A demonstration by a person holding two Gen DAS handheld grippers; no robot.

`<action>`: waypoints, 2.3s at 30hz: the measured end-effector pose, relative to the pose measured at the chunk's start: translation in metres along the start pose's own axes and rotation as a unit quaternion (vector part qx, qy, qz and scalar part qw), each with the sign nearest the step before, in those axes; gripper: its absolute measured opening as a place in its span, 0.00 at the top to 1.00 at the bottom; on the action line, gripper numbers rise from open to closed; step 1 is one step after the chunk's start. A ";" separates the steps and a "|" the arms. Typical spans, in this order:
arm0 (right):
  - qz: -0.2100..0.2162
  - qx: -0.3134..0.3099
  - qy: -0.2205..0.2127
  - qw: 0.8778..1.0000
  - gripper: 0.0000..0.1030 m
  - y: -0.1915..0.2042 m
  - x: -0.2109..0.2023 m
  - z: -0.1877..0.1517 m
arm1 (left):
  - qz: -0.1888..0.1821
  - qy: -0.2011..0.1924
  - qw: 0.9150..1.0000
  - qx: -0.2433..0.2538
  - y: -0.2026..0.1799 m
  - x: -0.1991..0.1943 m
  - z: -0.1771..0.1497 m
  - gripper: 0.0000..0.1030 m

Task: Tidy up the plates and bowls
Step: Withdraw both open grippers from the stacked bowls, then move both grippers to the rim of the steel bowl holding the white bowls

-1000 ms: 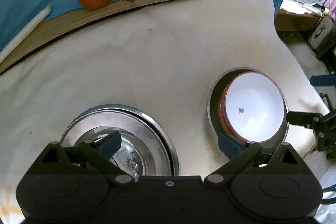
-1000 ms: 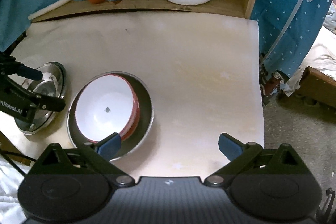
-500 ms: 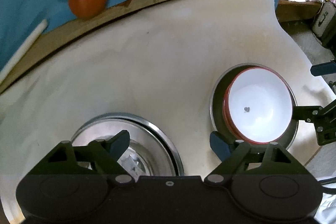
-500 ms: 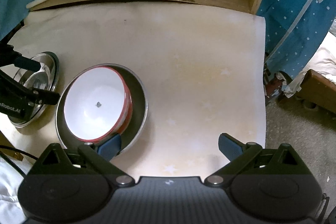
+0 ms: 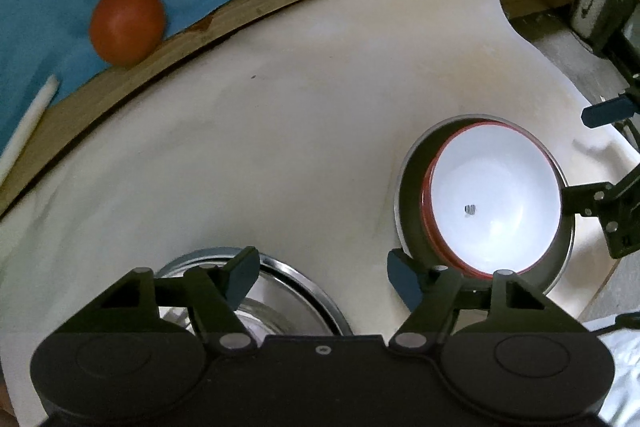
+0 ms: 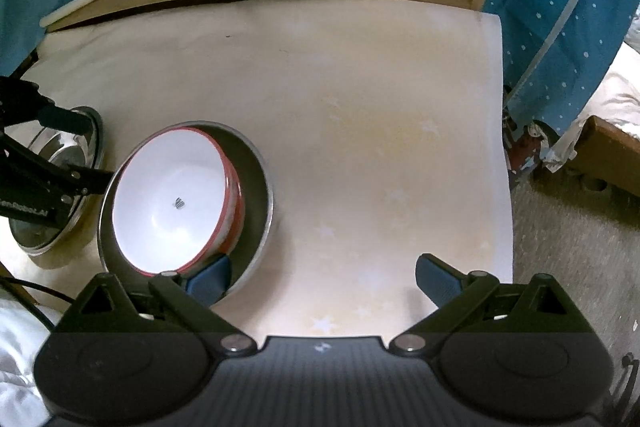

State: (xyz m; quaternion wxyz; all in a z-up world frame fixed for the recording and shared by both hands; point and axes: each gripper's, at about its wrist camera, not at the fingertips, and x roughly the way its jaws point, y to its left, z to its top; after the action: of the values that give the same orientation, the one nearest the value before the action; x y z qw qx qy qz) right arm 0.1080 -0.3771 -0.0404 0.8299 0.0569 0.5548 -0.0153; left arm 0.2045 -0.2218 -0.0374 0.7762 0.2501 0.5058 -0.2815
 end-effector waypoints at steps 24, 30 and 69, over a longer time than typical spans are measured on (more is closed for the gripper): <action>0.001 0.034 0.002 0.999 0.10 0.001 -0.001 -0.002 | -0.132 -0.016 0.991 0.012 0.005 0.000 0.004 0.42; 0.011 0.050 -0.001 0.999 0.18 0.001 -0.003 -0.005 | -0.168 -0.010 0.986 0.004 0.000 0.008 0.007 0.58; 0.034 0.103 0.001 0.994 0.49 0.011 0.000 -0.013 | -0.186 -0.002 0.982 -0.037 0.010 0.008 -0.001 0.85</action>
State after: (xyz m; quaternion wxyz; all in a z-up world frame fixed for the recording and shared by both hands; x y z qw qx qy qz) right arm 0.0974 -0.3652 -0.0448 0.8190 0.1612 0.5489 -0.0444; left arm 0.2133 -0.2148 -0.0442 0.7199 0.1222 0.5518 -0.4029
